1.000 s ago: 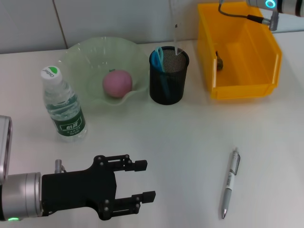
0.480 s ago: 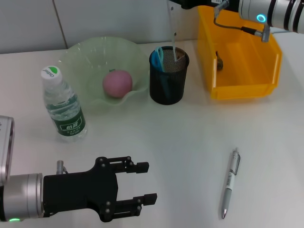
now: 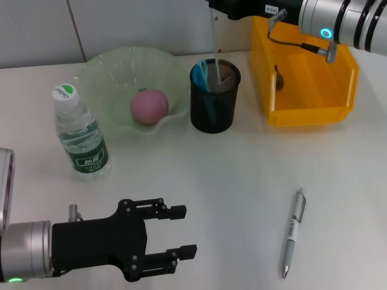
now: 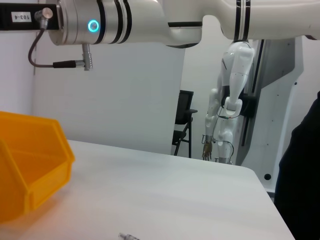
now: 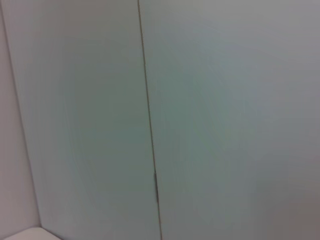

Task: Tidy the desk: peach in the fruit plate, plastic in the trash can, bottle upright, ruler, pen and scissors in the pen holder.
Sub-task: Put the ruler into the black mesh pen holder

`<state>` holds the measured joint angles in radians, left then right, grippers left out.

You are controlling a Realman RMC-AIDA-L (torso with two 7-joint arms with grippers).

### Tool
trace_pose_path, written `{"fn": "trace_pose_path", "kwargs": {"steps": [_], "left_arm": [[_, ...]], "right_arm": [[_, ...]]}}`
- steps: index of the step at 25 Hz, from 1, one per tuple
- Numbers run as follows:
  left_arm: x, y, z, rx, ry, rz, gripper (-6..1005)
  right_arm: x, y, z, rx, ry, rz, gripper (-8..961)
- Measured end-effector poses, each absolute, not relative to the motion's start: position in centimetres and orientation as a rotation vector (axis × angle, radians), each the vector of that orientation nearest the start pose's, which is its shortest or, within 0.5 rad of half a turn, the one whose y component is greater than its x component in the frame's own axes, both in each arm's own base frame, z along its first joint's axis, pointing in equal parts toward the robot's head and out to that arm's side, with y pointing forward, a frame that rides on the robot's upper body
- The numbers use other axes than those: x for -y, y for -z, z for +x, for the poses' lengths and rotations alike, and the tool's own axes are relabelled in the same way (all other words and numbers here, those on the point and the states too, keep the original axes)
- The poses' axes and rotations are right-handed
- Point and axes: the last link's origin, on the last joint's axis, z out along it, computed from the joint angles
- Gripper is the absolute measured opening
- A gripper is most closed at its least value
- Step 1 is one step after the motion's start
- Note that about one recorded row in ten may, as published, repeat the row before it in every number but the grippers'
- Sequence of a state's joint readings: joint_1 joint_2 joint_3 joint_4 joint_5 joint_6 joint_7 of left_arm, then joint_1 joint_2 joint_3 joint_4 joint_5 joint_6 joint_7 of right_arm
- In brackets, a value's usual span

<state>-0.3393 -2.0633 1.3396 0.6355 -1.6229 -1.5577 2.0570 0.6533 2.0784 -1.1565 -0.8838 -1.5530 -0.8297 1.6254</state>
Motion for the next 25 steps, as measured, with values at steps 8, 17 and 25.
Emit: {"fn": "trace_pose_path", "kwargs": {"steps": [8,17,25], "left_arm": [[-25.8,5.7,-24.7,0.254,0.875,-2.954,641],[-25.8,5.7,-24.6,0.249,0.881,-2.958,642],[-25.8,5.6,-24.5,0.226,0.88,-2.963,642]], "right_arm": [[-44.7,-1.4,15.4,-0.544,-0.734,-2.288,377],[-44.9,-0.6,16.1,-0.573,-0.706,-2.287,378],[-45.1,-0.2,16.3,-0.585,-0.691,-2.286,378]]}}
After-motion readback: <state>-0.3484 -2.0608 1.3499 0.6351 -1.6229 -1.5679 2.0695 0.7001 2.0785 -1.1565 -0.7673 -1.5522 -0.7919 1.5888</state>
